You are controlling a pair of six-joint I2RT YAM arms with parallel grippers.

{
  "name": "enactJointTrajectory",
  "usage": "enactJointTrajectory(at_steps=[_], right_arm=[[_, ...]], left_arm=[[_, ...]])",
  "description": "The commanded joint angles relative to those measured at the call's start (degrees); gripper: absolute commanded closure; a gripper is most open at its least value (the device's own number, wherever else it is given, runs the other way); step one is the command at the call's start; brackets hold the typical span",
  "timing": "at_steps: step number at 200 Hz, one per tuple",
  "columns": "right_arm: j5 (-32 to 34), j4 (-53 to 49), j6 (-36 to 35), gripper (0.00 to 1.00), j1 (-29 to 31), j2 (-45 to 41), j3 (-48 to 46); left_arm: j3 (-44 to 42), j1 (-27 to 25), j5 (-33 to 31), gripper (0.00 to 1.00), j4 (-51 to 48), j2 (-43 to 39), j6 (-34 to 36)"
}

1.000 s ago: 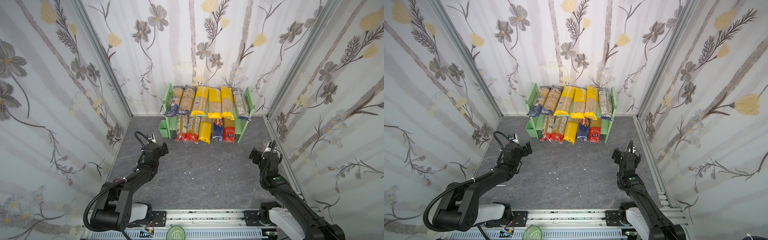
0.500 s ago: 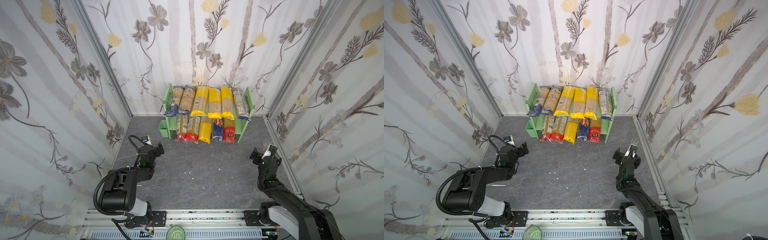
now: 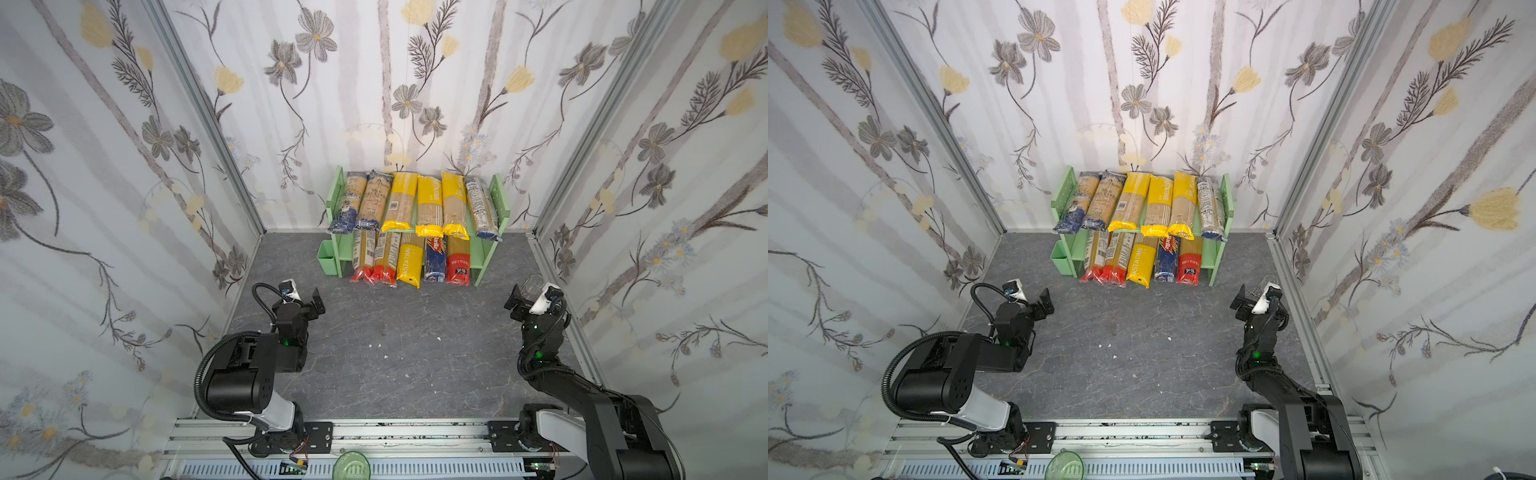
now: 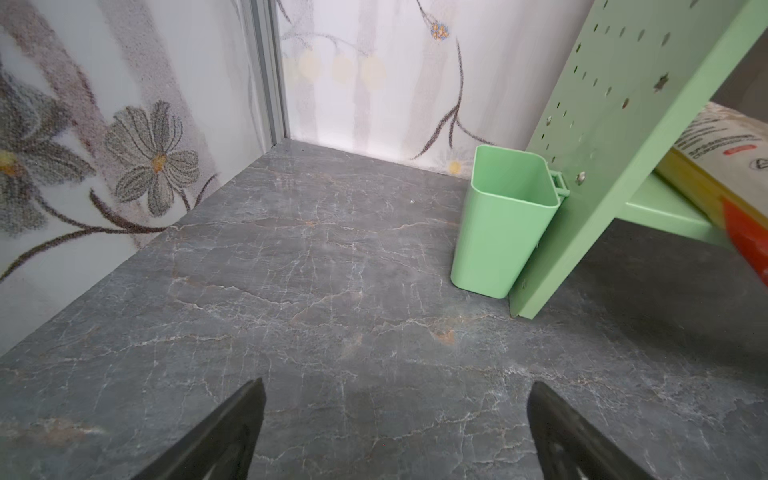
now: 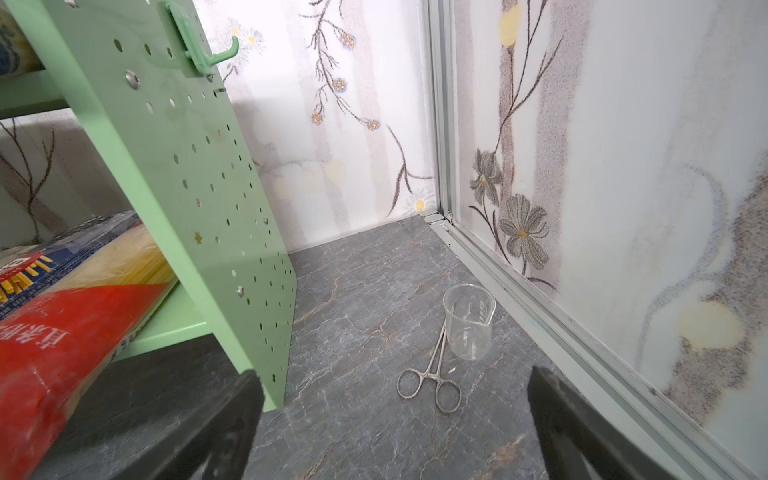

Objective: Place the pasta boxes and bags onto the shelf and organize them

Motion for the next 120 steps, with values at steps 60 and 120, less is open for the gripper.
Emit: enactJointTrajectory(at_steps=[60, 120], right_arm=[[-13.78, 14.96, -5.64, 0.00, -0.94, 9.12, 0.42], [-17.40, 13.21, -7.24, 0.00, -0.93, 10.09, 2.14]], left_arm=[[-1.27, 0.33, 4.90, 0.00, 8.78, 1.49, 1.48], [-1.31, 0.41, 4.86, 0.00, 8.89, 1.52, 1.58]])
